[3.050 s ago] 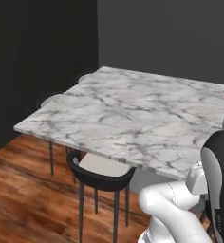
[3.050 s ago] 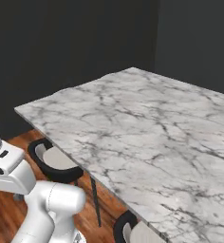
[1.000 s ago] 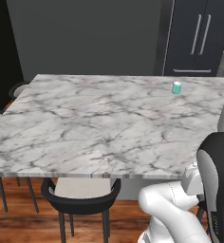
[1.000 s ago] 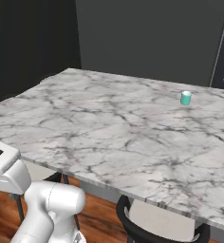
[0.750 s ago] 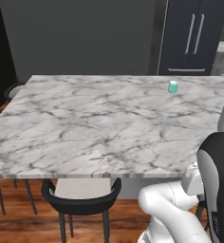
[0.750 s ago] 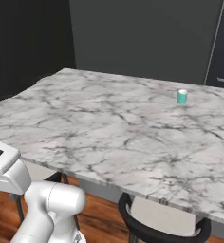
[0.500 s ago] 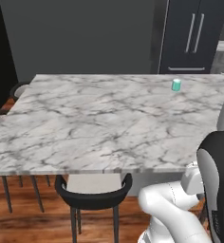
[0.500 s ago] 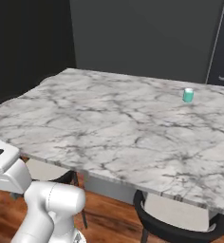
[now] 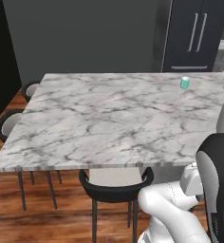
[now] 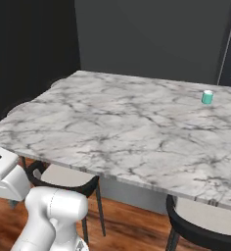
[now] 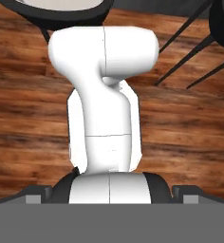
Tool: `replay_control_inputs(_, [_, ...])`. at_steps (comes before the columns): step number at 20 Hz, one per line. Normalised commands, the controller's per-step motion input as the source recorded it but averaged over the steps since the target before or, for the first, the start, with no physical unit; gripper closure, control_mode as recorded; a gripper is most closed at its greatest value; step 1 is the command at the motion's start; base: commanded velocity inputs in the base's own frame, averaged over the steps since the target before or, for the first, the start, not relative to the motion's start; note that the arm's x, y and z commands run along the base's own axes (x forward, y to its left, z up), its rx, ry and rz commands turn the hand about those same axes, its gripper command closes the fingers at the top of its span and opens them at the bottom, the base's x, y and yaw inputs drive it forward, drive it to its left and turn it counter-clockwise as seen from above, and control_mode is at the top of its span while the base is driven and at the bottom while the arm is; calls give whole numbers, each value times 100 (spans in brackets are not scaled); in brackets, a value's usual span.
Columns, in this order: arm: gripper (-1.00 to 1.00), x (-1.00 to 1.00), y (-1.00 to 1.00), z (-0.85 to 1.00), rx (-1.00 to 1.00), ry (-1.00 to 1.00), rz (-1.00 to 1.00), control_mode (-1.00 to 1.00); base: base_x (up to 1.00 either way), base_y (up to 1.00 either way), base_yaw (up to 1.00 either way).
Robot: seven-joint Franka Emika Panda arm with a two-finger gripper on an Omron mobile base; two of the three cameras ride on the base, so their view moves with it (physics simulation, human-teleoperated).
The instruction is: Pick the mug on the counter and place it in the cabinet with the handle facing the right, like the mugs already inside.
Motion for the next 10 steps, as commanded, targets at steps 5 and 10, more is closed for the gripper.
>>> replay_control_inputs(5, [-100,0,0,0,0,0,0,100,3,50,-9])
replay_control_inputs(10, [-100,0,0,0,0,0,0,100,4,69,-11])
